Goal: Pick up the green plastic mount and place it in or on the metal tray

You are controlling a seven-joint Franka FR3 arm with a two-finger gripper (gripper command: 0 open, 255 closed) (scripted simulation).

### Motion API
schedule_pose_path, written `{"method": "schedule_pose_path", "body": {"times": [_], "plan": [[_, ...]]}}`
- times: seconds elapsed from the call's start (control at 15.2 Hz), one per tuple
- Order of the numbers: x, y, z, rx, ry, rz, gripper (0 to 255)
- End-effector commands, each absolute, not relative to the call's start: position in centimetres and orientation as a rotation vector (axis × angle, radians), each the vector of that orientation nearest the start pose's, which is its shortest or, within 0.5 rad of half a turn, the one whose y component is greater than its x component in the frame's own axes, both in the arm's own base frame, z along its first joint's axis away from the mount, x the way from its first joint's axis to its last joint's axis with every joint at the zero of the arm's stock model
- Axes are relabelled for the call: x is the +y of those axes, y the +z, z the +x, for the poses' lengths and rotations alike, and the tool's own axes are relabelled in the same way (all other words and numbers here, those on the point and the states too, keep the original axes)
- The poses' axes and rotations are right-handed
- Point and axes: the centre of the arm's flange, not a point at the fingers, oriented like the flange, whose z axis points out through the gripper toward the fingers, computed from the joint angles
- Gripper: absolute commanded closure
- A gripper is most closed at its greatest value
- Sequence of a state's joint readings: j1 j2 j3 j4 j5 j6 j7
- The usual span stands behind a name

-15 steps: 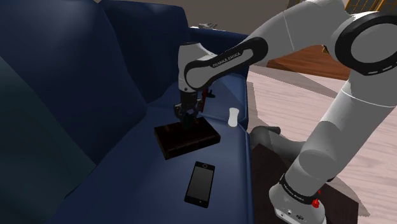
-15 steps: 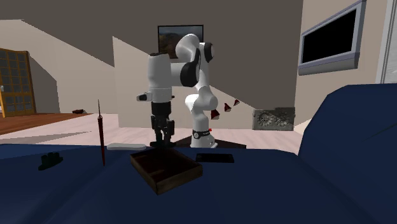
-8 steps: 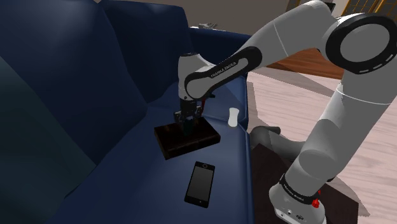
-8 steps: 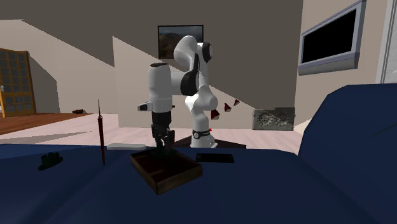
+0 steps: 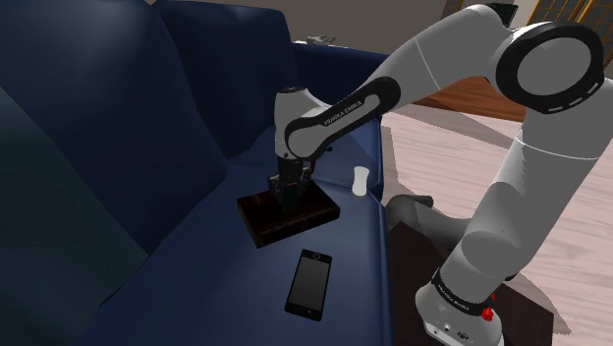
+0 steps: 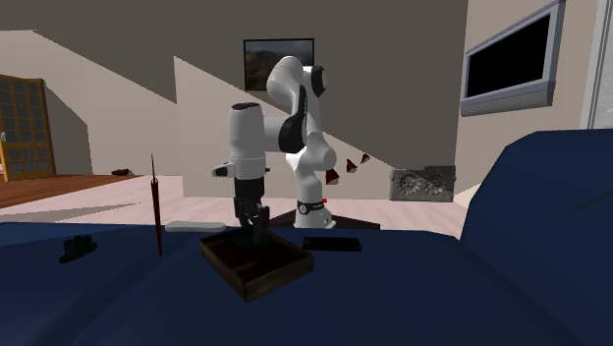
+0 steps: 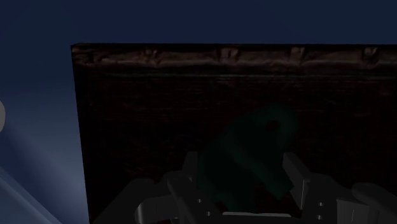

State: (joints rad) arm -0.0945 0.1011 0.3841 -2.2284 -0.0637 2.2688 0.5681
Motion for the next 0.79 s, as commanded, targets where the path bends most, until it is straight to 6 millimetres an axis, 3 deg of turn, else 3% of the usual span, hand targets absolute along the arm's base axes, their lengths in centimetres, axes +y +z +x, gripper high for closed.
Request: {"method": "schedule_pose_path", "body": {"times": [0.0, 0.07, 0.4, 0.66, 0.73], "plan": [[15.0, 32.6, 50.9, 0.374, 0.071, -3.150, 255], [14.9, 32.6, 50.9, 0.374, 0.071, -3.150, 0], [15.0, 32.6, 50.9, 0.374, 0.071, -3.150, 0], [15.1, 37.6, 51.2, 0.374, 0.071, -3.150, 0], [15.1, 37.6, 51.2, 0.374, 0.071, -3.150, 0]]}}
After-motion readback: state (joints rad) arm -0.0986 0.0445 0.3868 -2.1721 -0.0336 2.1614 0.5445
